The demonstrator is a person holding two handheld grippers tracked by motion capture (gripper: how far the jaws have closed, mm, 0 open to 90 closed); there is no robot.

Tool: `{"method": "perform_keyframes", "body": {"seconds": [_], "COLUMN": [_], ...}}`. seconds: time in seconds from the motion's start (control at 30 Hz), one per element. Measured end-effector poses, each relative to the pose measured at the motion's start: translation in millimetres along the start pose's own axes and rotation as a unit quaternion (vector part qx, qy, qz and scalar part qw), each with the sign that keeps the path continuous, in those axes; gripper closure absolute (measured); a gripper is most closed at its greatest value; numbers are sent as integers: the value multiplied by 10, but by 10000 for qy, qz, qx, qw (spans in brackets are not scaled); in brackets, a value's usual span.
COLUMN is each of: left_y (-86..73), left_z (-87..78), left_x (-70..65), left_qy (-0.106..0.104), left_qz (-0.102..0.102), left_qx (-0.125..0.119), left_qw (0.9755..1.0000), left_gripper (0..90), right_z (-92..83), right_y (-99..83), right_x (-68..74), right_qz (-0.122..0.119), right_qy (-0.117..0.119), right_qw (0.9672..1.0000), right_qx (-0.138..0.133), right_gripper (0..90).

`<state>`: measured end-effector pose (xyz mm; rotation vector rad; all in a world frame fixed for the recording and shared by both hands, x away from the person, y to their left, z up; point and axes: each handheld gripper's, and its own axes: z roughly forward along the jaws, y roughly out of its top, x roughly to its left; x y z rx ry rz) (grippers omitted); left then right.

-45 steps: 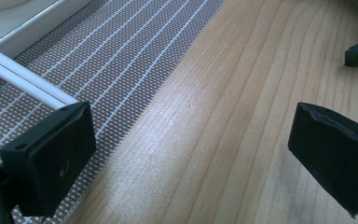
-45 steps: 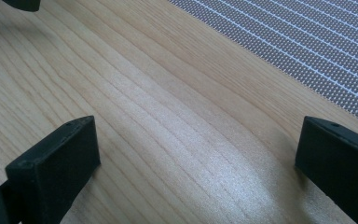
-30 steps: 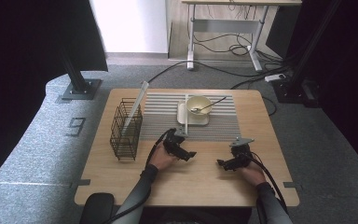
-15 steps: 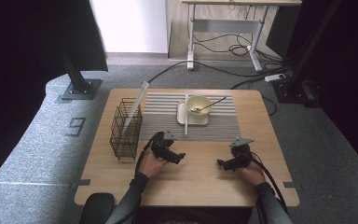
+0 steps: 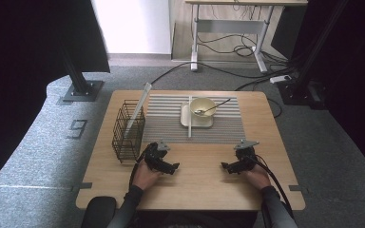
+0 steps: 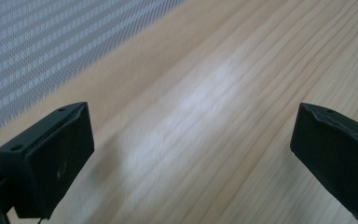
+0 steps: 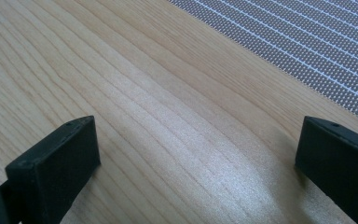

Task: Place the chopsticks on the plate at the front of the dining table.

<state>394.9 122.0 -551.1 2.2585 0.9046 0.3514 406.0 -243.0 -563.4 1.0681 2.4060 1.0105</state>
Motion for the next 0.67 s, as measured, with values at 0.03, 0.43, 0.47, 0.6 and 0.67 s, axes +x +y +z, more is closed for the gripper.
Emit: {"method": "perform_keyframes", "body": {"seconds": [0.03, 0.43, 0.47, 0.6, 0.67], "left_y": [-31, -89, -89, -89, -88], "left_z": [10, 15, 15, 16, 16], "left_x": [6, 16, 15, 15, 15], "left_qy": [5, 62, 63, 63, 63], "left_qz": [-11, -98, -101, -98, -97], "left_qx": [42, 73, 71, 72, 74], "left_qw": [10000, 9999, 9999, 9999, 9999], "left_gripper": [0, 0, 0, 0, 0], "right_z": [0, -6, -6, -6, -6], "right_y": [0, -6, -6, -8, -8], "right_x": [1, 13, 14, 16, 15], "right_qz": [2, 10, 11, 14, 15], "right_qy": [-2, -17, -18, -19, -19], "right_qw": [10000, 10000, 10000, 10000, 10000], "right_qx": [0, 0, 0, -3, -3], "right_gripper": [0, 0, 0, 0, 0]}}
